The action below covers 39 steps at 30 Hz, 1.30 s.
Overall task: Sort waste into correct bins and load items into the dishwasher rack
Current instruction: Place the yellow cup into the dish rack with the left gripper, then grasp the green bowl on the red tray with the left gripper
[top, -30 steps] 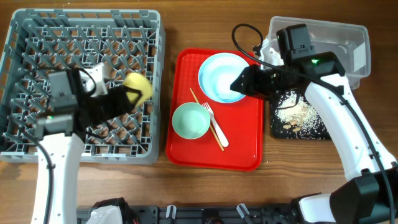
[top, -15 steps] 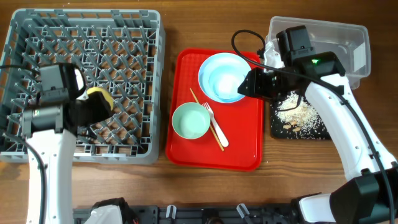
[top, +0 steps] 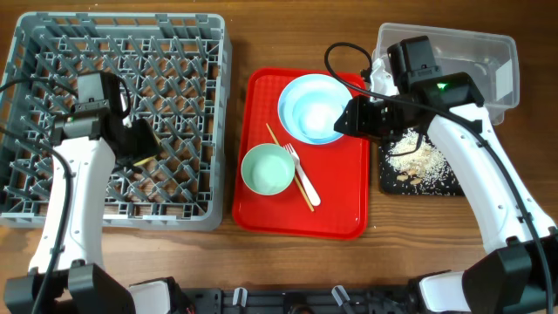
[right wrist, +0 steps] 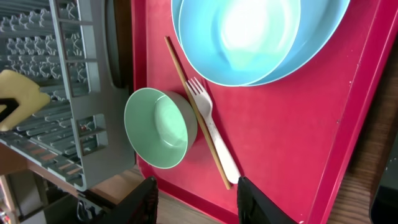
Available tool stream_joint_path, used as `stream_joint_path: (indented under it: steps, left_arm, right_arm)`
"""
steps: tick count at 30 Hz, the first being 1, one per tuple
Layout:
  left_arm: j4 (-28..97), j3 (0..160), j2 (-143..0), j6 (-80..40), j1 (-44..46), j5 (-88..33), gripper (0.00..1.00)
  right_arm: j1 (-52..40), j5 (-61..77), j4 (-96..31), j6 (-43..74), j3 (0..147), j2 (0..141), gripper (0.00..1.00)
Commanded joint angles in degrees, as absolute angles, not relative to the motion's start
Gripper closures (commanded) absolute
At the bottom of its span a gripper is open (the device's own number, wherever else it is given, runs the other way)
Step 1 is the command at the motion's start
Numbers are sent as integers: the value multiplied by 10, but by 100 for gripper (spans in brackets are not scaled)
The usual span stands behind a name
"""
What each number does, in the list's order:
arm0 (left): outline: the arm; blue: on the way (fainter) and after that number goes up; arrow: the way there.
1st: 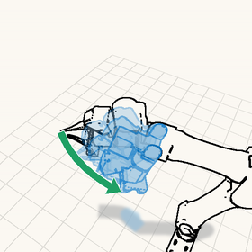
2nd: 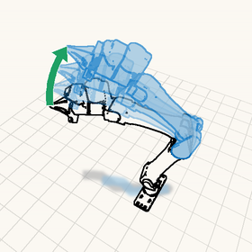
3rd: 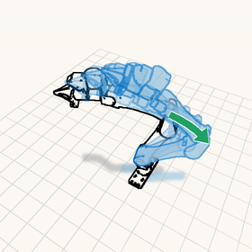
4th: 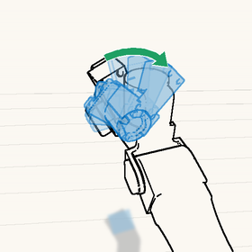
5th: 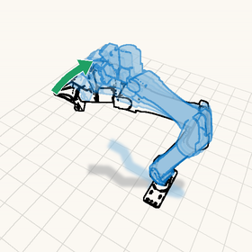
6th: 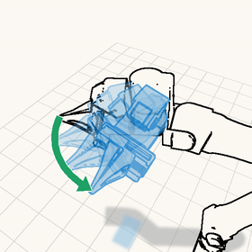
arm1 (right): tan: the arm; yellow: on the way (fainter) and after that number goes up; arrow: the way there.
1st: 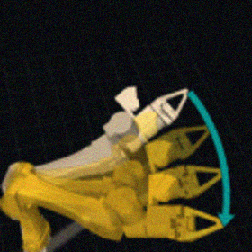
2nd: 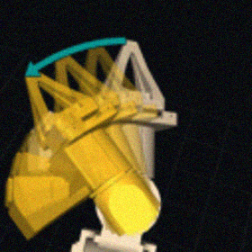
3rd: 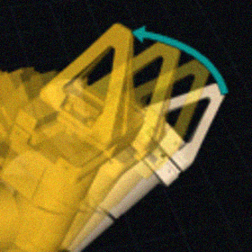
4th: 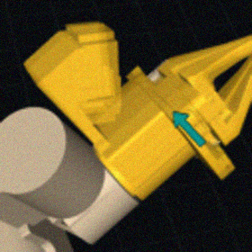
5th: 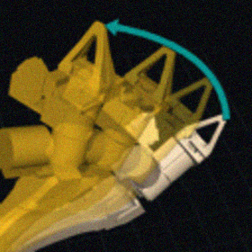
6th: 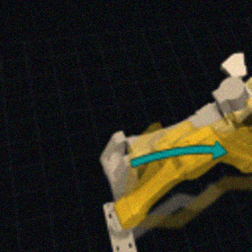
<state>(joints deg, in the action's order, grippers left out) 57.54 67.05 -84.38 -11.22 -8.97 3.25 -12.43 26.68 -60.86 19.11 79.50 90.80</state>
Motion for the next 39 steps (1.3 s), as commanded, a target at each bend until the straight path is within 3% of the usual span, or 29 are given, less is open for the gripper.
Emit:
stream_joint_path:
  steps: [1, 2, 3, 5, 10, 13, 20, 26, 28, 31, 32, 39]
  left_arm:
    - [570, 675, -864, -109, -93, 42, 59]
    - [570, 675, -868, -109, -93, 42, 52]
    - [570, 675, -871, -109, -93, 42, 38]
    - [570, 675, -874, -109, -93, 42, 0]
    - [565, 675, -874, -109, -93, 42, 0]
    - [561, 679, -872, -110, -93, 39, 0]
    - [558, 732, -846, -109, -81, -64, 0]
    - [545, 735, -821, -109, -7, -120, 0]
    - [548, 734, -823, -109, 31, -122, 0]
    - [546, 734, -828, -110, 99, -141, 0]
    - [544, 734, -830, -110, 121, -152, 0]
    - [500, 734, -855, -109, 263, -171, 0]
  right_arm:
    - [-123, 256, -610, 180, 803, 903, 58]
    - [-123, 255, -611, 180, 803, 903, 58]
    - [-123, 254, -611, 180, 803, 903, 58]
    - [-123, 254, -612, 180, 803, 903, 58]
    - [-123, 254, -615, 179, 803, 903, 58]
    - [-123, 243, -627, 173, 803, 903, 49]
    - [-122, 145, -678, 182, 805, 896, 48]
    - [-82, 128, -698, 187, 819, 860, 46]
    - [-61, 128, -697, 196, 820, 844, 38]
    - [-33, 129, -698, 197, 820, 825, 5]
    - [-26, 129, -698, 196, 820, 821, 1]
    - [-7, 128, -699, 195, 820, 820, 0]
